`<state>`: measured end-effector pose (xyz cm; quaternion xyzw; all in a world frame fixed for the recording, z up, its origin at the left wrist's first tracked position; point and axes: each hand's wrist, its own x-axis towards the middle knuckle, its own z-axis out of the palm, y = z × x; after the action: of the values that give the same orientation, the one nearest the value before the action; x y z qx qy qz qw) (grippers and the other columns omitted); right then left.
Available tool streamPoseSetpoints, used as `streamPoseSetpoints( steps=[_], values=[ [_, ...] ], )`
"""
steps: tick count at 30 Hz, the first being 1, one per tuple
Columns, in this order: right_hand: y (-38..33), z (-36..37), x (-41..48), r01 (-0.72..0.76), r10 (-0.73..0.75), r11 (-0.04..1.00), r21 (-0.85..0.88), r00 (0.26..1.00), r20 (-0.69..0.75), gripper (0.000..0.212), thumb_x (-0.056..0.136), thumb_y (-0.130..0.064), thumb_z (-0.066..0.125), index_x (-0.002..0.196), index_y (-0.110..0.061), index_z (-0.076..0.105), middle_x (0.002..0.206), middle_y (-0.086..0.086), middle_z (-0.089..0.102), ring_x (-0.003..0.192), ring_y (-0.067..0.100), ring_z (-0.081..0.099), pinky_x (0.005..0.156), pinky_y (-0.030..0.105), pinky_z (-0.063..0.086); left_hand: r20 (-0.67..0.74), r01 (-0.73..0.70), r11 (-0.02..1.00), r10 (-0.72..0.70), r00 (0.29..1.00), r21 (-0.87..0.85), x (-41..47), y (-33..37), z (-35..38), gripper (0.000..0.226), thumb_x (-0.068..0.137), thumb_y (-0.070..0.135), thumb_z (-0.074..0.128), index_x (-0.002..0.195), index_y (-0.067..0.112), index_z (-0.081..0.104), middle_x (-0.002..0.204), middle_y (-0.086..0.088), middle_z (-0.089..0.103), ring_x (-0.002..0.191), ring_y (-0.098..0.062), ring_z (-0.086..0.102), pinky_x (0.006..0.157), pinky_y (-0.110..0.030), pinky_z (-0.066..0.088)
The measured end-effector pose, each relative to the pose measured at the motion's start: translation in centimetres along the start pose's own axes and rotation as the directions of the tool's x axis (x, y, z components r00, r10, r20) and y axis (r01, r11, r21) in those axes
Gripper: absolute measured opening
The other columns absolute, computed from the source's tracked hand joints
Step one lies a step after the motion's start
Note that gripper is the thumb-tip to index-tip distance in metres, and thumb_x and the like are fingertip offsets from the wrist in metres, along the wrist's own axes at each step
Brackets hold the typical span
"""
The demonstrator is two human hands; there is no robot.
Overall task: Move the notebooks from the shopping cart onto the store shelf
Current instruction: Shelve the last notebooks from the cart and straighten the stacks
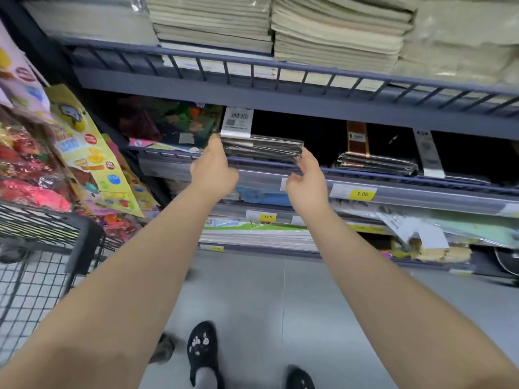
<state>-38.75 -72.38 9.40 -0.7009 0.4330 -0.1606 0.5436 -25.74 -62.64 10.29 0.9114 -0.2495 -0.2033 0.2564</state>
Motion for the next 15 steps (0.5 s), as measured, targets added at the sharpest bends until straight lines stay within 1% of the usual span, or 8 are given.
streamPoseSetpoints(
  steps=[3,6,8,9,11,12,14,15],
  values=[
    [-0.2,-0.7,0.0,0.023,-0.022,0.999,-0.031,1.0,0.003,0.063,0.097,-0.003,0.04,0.152,-0.019,0.013,0.155,0.001,0.028,0.123,0.014,0.047,0.082,0.011,0.037,0.002,-0.028,0.983,0.029,1.0,-0.18,0.1,-0.5,0.0,0.073,0.094,0.007,0.047,0.152,0.014,0.003,0.14,-0.017,0.044,0.102,-0.03,0.059,0.092,-0.045,0.047],
    [0.2,-0.4,-1.0,0.085,-0.086,0.996,-0.028,0.994,-0.062,0.067,0.098,-0.005,0.041,0.152,-0.022,0.006,0.155,0.004,0.024,0.133,0.019,0.035,0.101,0.025,0.038,-0.087,-0.067,0.914,0.035,0.996,-0.4,-0.6,-0.8,0.4,0.073,0.097,0.005,0.044,0.153,0.02,-0.001,0.153,-0.006,0.032,0.08,0.009,0.045,0.082,-0.024,0.041],
    [0.8,0.6,-1.9,0.174,-0.176,0.983,-0.059,0.984,-0.03,0.07,0.097,-0.004,0.04,0.152,-0.023,0.0,0.159,-0.001,0.011,0.145,0.014,0.018,0.115,0.027,0.026,-0.103,-0.106,0.896,0.067,0.992,-0.431,-1.4,-0.8,1.2,0.072,0.099,0.006,0.041,0.153,0.025,-0.002,0.156,0.002,0.025,0.073,0.017,0.042,0.07,-0.006,0.037],
    [1.2,1.1,-2.2,0.2,-0.202,0.976,-0.085,0.979,-0.005,0.071,0.097,-0.004,0.04,0.152,-0.022,-0.002,0.16,-0.005,0.005,0.146,0.011,0.01,0.116,0.023,0.019,-0.112,-0.127,0.89,0.086,0.99,-0.437,-1.7,-0.9,1.5,0.07,0.099,0.007,0.04,0.153,0.024,-0.002,0.157,0.003,0.023,0.076,0.02,0.045,0.066,-0.002,0.036],
    [1.6,1.7,-2.2,0.204,-0.208,0.97,-0.132,0.978,-0.012,0.071,0.097,-0.006,0.042,0.152,-0.019,-0.002,0.16,-0.005,0.003,0.146,0.009,0.01,0.111,0.015,0.014,-0.151,-0.144,0.899,0.089,0.985,-0.414,-1.9,-0.9,1.6,0.066,0.1,0.014,0.042,0.154,0.019,0.004,0.156,0.001,0.026,0.099,0.015,0.05,0.078,-0.007,0.037],
    [1.6,1.8,-1.9,0.208,-0.221,0.964,-0.164,0.973,-0.063,0.069,0.097,-0.009,0.043,0.152,-0.018,0.001,0.16,-0.003,0.01,0.143,0.01,0.02,0.111,0.017,0.017,-0.196,-0.148,0.92,0.08,0.977,-0.363,-1.7,-1.0,1.3,0.063,0.099,0.021,0.046,0.153,0.016,0.013,0.154,0.0,0.031,0.107,0.004,0.054,0.087,-0.014,0.037],
    [1.5,1.3,-0.8,0.202,-0.278,0.928,-0.312,0.935,-0.221,0.063,0.096,-0.016,0.05,0.15,-0.015,0.018,0.152,0.004,0.034,0.131,0.017,0.041,0.113,0.036,0.028,-0.282,-0.144,0.978,0.098,0.954,-0.148,-0.4,-1.7,0.7,0.058,0.095,0.034,0.054,0.144,0.011,0.036,0.141,-0.006,0.05,0.119,-0.019,0.054,0.1,-0.029,0.036],
    [1.6,0.9,-0.2,0.179,-0.302,0.899,-0.4,0.914,-0.27,0.059,0.094,-0.021,0.053,0.147,-0.013,0.029,0.144,0.006,0.046,0.132,0.02,0.041,0.112,0.042,0.027,-0.297,-0.128,0.992,0.12,0.947,-0.007,0.5,-2.0,0.5,0.055,0.092,0.042,0.056,0.135,0.01,0.046,0.129,-0.01,0.059,0.114,-0.026,0.056,0.1,-0.035,0.035]
  ],
)
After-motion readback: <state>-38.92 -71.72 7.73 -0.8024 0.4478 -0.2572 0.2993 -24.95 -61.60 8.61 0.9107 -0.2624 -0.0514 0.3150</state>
